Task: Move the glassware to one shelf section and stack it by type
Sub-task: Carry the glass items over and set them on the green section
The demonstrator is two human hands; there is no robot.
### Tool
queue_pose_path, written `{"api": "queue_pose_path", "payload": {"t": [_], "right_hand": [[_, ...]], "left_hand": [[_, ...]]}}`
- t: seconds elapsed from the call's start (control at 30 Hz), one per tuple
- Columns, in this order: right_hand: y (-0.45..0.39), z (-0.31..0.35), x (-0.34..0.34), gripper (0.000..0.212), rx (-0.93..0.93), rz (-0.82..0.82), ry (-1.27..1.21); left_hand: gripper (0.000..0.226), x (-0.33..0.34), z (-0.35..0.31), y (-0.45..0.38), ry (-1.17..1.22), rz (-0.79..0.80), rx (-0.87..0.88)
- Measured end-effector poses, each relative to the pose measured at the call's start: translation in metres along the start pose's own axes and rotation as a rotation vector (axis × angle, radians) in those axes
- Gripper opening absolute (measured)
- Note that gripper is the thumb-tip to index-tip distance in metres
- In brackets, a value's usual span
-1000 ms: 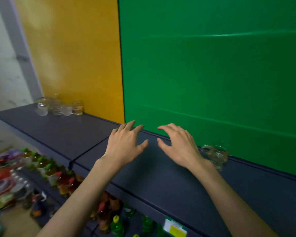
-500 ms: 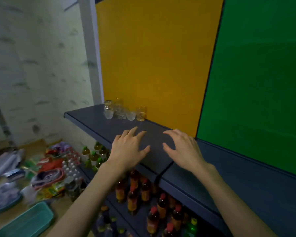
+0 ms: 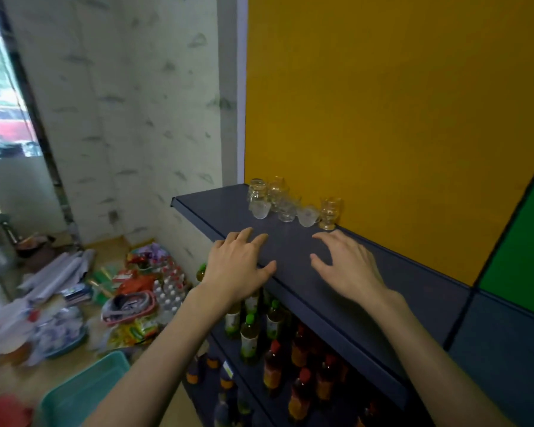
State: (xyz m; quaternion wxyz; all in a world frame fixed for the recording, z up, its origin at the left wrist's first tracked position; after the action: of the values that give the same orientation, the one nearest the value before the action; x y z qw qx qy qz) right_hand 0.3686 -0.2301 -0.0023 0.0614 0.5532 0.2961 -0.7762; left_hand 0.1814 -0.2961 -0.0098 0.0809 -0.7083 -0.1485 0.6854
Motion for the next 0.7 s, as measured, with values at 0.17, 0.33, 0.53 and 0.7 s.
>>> {"api": "queue_pose_path", "payload": {"t": [0.17, 0.33, 0.53, 0.7], "right_hand": [[-0.064, 0.004, 0.035, 0.051, 0.076, -0.012, -0.035], [-0.120, 0.004, 0.058, 0.048, 0.127, -0.055, -0.021], [-0.161, 0.007, 0.080, 0.047, 0.165, -0.060, 0.029], [-0.180, 0.003, 0.095, 0.045, 0.264, -0.055, 0.083]], "left_hand": [[0.069, 0.008, 0.047, -0.067, -0.027, -0.002, 0.048], [0.069, 0.022, 0.079, -0.133, -0.042, 0.004, 0.117], [0.068, 0.046, 0.110, -0.192, 0.001, 0.016, 0.169], [0.067, 0.073, 0.129, -0.236, 0.042, 0.020, 0.252]]}}
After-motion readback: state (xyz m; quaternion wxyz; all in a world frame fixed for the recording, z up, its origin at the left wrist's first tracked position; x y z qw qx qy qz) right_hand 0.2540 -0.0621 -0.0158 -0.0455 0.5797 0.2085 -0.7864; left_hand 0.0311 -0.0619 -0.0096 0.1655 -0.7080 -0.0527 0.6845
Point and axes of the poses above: each hand's wrist, its own y-axis away from the middle knuckle, its own x-axis out of the palm, z = x × y, the point moved 6 cm from there along -y, towards the middle knuckle, and after that the axes turned 1 degree about -y, right-handed, at the moved point
